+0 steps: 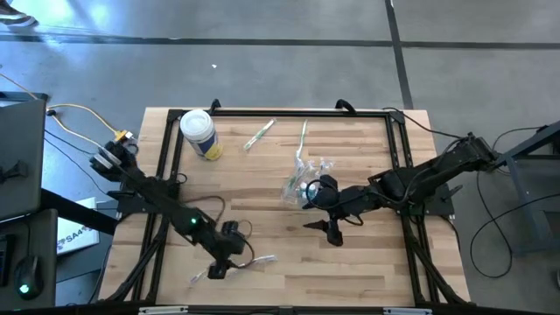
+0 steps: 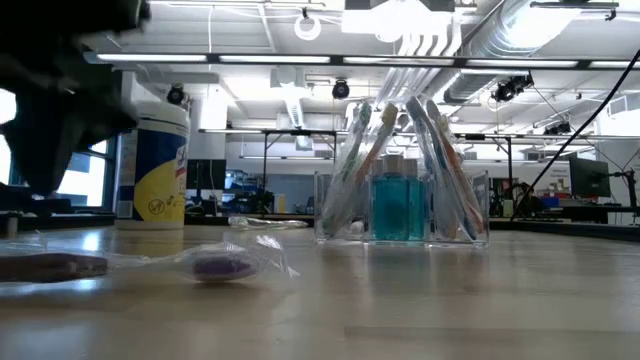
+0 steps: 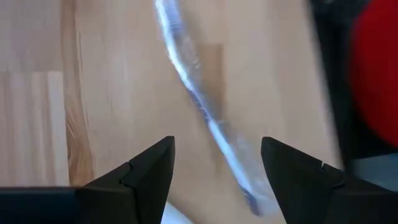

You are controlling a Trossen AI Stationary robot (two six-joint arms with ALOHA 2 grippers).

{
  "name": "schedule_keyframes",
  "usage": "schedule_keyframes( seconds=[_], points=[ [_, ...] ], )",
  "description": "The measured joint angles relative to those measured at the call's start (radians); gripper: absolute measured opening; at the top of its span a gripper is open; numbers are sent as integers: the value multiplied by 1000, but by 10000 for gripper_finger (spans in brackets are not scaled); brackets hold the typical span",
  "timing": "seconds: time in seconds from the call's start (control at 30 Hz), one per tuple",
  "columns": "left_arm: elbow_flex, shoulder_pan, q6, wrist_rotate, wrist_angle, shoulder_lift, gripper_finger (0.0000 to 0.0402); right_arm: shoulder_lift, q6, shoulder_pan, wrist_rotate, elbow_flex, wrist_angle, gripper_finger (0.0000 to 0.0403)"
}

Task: Pick & Place toothbrushing station
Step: Put the right violet toothbrush into the right section of the transparent organizer

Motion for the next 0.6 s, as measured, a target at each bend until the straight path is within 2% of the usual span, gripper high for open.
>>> schedule_keyframes(
  seconds=[0.27,0.43,0.6],
  points=[
    [121,-21,-34,-16,-1,190,239,0,50,12,-90,0,22,238],
    [240,-20,-18,-36,-108,234,239,-1,50,45,-92,0,32,238],
    [316,-18,-48,-161,-271,249,239,-2,50,95,-85,0,38,238]
  ],
)
